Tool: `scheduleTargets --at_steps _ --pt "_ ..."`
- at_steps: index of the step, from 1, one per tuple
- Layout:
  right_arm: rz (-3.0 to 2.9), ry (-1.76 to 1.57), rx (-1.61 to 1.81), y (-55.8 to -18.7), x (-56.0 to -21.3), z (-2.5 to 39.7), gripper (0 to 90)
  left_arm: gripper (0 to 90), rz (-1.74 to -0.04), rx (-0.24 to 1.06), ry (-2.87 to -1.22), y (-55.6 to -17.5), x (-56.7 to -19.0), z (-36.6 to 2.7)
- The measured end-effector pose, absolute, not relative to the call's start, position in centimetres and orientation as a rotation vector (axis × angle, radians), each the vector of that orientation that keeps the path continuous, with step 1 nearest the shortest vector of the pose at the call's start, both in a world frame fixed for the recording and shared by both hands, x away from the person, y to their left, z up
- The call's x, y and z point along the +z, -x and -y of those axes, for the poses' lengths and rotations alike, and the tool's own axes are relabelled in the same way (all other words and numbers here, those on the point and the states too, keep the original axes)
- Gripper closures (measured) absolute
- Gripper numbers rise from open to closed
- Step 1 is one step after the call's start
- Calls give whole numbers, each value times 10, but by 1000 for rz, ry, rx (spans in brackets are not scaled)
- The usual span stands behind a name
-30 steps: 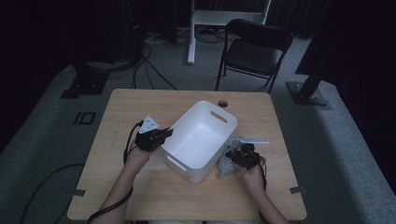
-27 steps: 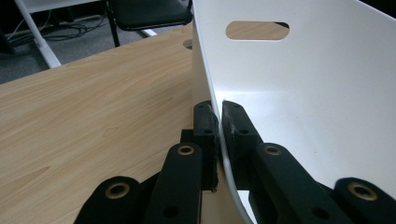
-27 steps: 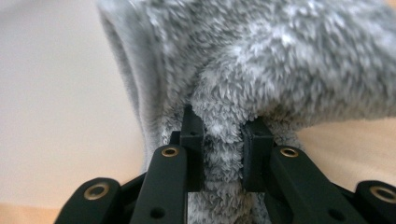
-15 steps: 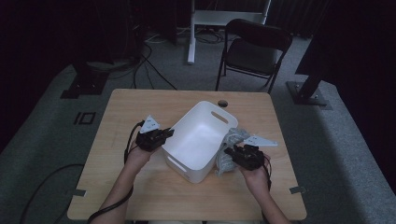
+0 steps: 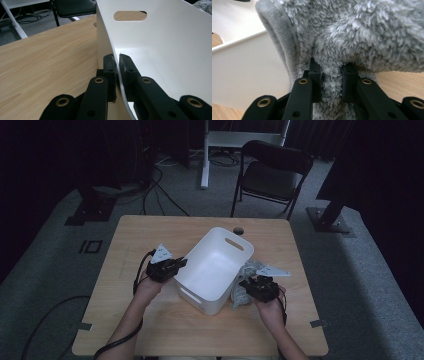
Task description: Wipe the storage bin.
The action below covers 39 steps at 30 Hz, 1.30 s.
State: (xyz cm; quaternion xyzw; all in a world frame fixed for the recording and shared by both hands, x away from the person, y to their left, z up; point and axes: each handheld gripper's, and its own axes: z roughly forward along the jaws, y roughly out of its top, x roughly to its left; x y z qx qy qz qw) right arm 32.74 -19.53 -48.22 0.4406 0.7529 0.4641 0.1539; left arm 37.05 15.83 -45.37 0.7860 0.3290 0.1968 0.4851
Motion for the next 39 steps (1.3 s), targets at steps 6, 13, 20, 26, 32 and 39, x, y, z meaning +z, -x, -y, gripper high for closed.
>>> scheduleTargets --at_steps 6,13,20,26,32,39 --pt "-2166 -1284 1318 -331 -488 196 754 840 -800 480 -1913 -371 -454 -158" --pt "-2174 -1295 1308 -333 -491 196 754 840 -798 485 -1917 -371 -454 -157" --pt "-2195 -1313 1278 -337 -499 196 755 839 -797 486 -1918 -371 -454 -157" --pt "-2216 -1331 1249 -342 -505 195 755 838 -801 490 -1916 -370 -454 -156" --pt "-2256 -1366 1196 -348 -518 194 755 837 -809 489 -1911 -371 -454 -156" --pt "-2282 -1404 1174 -355 -530 195 754 827 -819 486 -1907 -372 -454 -157"
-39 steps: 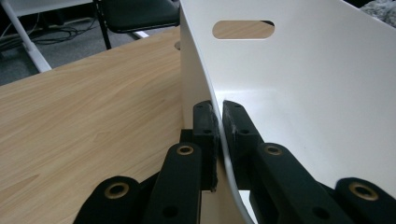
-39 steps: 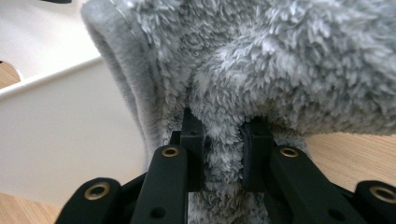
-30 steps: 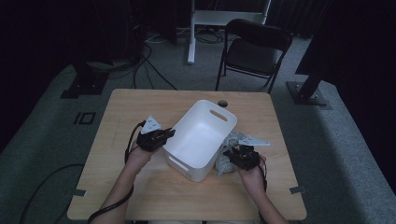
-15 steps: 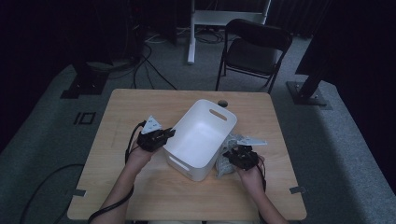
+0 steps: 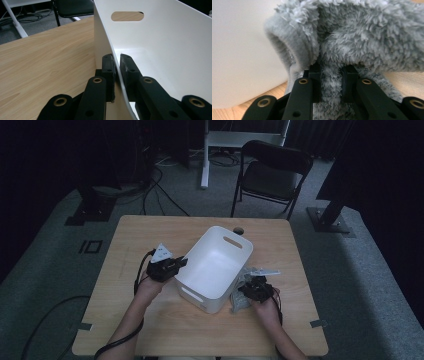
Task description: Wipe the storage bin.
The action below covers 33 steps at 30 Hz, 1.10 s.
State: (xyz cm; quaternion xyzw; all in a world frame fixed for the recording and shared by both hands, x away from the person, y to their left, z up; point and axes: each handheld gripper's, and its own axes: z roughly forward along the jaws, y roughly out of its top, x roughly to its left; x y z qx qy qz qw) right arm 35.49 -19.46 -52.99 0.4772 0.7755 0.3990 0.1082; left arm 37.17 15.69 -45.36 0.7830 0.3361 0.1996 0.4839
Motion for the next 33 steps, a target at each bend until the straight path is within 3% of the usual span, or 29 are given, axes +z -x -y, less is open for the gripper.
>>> scheduleTargets --at_steps 6,16,22,33 --pt "-2282 -1373 1197 -348 -521 199 755 834 -859 484 -1879 -373 -454 -158" --pt "-2159 -1139 1412 -300 -459 207 755 837 -858 490 -1884 -373 -454 -156" --pt "-2200 -1090 1320 -306 -467 184 755 837 -831 487 -1898 -373 -454 -155" --pt "-2248 -1169 1275 -319 -486 183 756 833 -830 496 -1896 -372 -454 -154"
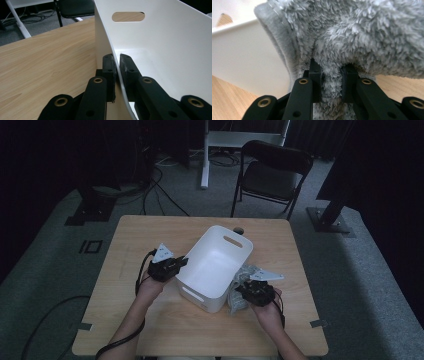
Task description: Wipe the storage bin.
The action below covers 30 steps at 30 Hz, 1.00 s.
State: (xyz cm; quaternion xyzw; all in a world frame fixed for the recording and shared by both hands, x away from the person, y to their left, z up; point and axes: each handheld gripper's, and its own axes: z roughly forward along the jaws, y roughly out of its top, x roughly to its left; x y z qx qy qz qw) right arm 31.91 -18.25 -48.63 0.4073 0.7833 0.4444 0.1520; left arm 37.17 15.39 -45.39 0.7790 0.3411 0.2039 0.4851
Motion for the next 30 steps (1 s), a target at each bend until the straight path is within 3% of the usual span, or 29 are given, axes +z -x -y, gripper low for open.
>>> scheduleTargets --at_steps 20,25,30 --pt "-2349 -1331 1170 -343 -530 185 755 825 -850 511 -1893 -371 -454 -150" --pt "-2354 -1318 1176 -339 -521 187 755 828 -876 521 -1889 -371 -453 -150" --pt "-2291 -1177 1287 -318 -484 199 754 831 -875 521 -1886 -372 -454 -149"
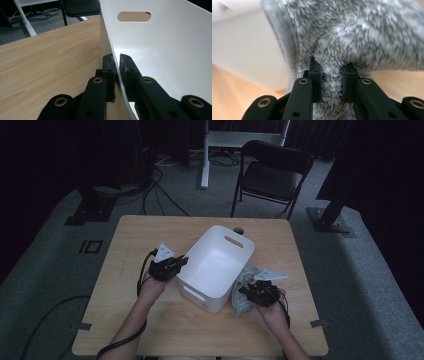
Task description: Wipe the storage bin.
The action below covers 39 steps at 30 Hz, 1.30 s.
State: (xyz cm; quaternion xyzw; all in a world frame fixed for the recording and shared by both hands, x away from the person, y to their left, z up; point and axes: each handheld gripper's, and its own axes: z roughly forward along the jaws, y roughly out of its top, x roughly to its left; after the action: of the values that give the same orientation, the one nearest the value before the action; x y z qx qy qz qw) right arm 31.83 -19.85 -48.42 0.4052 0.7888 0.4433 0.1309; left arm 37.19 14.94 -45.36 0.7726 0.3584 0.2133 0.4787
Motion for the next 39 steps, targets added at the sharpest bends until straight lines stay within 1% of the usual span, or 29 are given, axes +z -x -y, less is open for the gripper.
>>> scheduleTargets --at_steps 4,8,15,33,39 --pt "-2218 -1084 1413 -297 -452 204 754 832 -884 515 -1878 -372 -454 -150" --pt "-2216 -1024 1434 -287 -443 195 753 832 -883 512 -1876 -372 -454 -150" --pt "-2277 -1023 1346 -294 -459 176 749 831 -865 491 -1887 -373 -454 -150" --pt "-2326 -1127 1254 -315 -489 176 750 824 -858 513 -1896 -372 -453 -147" --pt "-2352 -1178 1195 -322 -506 176 751 824 -868 511 -1889 -372 -454 -147"
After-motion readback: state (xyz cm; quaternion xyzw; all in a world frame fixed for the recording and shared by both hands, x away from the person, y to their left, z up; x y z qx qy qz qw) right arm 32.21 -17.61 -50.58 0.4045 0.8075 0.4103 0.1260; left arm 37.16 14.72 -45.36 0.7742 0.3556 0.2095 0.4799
